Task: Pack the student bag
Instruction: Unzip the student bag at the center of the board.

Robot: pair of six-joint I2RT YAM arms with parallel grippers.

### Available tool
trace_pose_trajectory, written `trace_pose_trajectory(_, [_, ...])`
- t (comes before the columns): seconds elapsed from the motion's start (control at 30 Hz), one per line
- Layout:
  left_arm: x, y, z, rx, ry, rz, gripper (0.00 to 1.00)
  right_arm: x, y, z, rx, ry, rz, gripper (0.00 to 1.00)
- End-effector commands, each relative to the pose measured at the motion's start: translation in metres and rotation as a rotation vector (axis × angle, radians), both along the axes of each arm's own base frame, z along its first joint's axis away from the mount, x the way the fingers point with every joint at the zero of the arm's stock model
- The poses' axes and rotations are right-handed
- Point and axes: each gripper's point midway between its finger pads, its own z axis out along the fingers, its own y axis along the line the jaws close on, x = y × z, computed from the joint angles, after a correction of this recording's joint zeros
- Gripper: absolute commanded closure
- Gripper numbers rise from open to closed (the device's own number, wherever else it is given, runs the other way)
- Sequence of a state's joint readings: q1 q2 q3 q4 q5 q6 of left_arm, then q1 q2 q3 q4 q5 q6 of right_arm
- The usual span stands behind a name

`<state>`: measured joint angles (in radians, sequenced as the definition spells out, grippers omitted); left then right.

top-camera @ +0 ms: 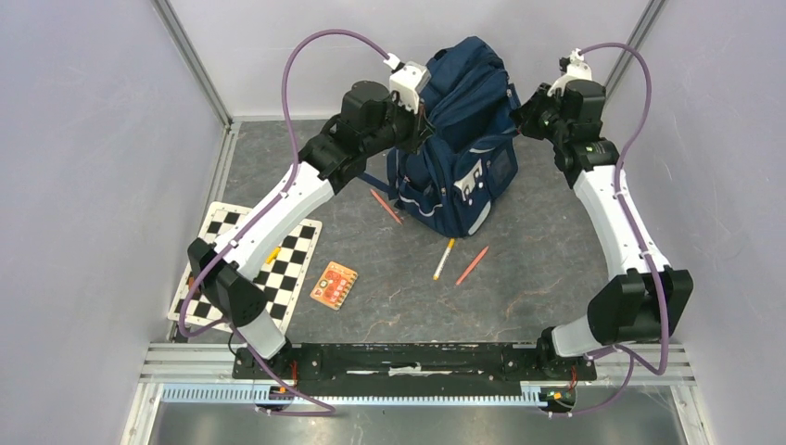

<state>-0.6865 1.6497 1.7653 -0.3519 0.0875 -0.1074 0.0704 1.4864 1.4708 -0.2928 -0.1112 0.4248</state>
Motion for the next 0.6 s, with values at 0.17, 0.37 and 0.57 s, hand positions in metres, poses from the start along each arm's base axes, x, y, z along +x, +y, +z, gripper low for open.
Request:
trace_pose_trajectory(0.17, [0.076, 0.095, 0.084, -0.043, -0.117, 0.363, 0.98, -0.027, -0.074, -0.001, 0.088, -0.113, -0.277, 0.98])
trace_pose_trajectory(0.37, [0.105, 0.102, 0.098, -0.103, -0.162, 0.377, 0.98, -0.062, -0.066, -0.012, 0.160, -0.156, -0.304, 0.97])
trace_pose_trajectory(0.57, [0.085, 0.063, 0.102, -0.101, -0.230, 0.097, 0.98, -0.057, -0.044, -0.005, 0.204, -0.215, -0.184, 0.86])
